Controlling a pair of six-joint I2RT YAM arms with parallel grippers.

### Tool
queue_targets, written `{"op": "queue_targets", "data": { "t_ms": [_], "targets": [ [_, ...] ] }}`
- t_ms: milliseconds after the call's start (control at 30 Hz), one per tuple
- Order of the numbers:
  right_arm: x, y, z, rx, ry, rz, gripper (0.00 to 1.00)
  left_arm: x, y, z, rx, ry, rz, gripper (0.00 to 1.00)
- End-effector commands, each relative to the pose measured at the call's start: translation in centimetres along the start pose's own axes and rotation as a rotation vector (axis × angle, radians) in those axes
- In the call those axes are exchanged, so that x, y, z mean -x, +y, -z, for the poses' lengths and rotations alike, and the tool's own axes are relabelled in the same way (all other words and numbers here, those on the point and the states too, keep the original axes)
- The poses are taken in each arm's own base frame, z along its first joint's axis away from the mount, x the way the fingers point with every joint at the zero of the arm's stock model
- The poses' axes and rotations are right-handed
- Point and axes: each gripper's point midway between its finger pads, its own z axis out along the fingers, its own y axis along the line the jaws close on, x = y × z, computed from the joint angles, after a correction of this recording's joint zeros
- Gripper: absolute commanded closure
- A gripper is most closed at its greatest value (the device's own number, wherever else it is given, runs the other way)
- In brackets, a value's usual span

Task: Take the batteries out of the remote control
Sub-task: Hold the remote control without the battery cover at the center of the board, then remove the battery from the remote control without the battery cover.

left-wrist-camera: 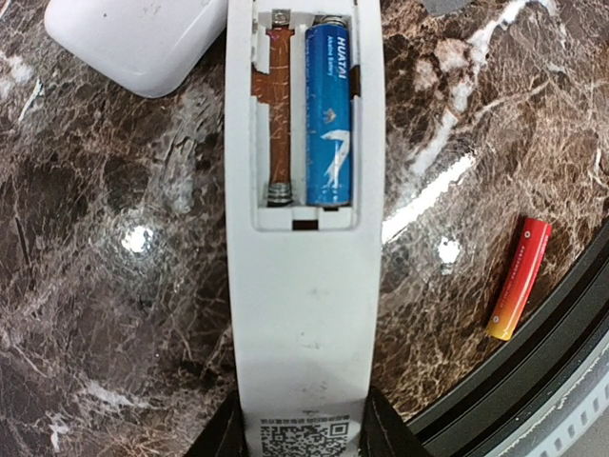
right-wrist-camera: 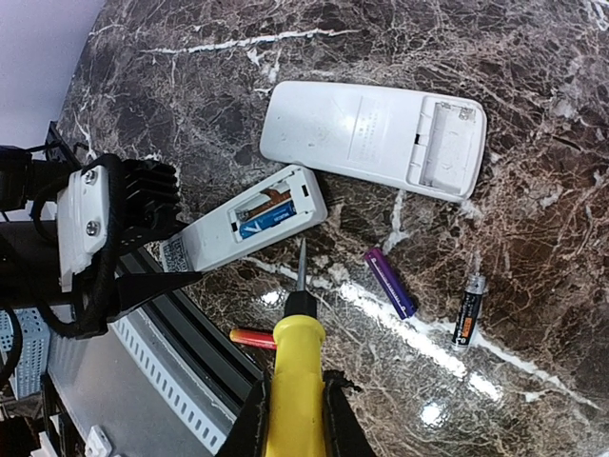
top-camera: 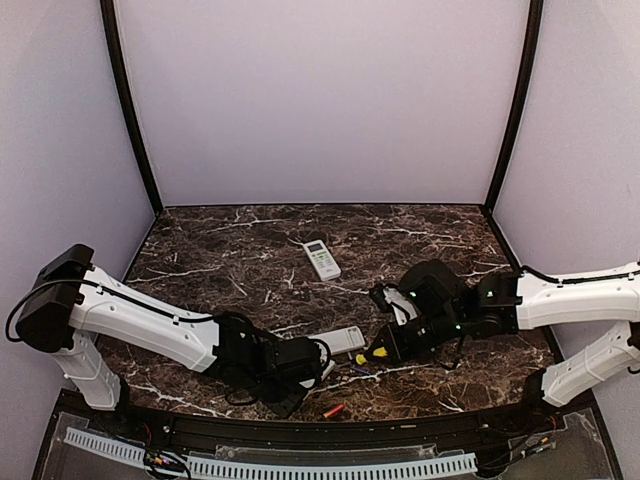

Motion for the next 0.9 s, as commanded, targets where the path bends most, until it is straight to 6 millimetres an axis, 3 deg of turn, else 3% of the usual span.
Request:
{"op": "queue_targets", "data": {
  "t_ms": [0, 400, 867],
  "targets": [
    [1.5, 1.9, 0.6, 0.051, -0.048, 0.06, 1.0, -0.8, 0.8, -0.3, 0.049, 0.036, -0.019, 0.66],
    [2.3, 2.5, -0.7, 0.053, -0.048, 0.111, 1.0, -0.8, 0.8, -0.3, 0.05, 0.037, -0.022, 0.67],
    [2.0, 1.4, -1.6, 0.007, -0.03, 0.122, 1.0, -0.7, 0.8, -0.3, 0.052, 0.036, -0.02, 0.68]
  ]
}}
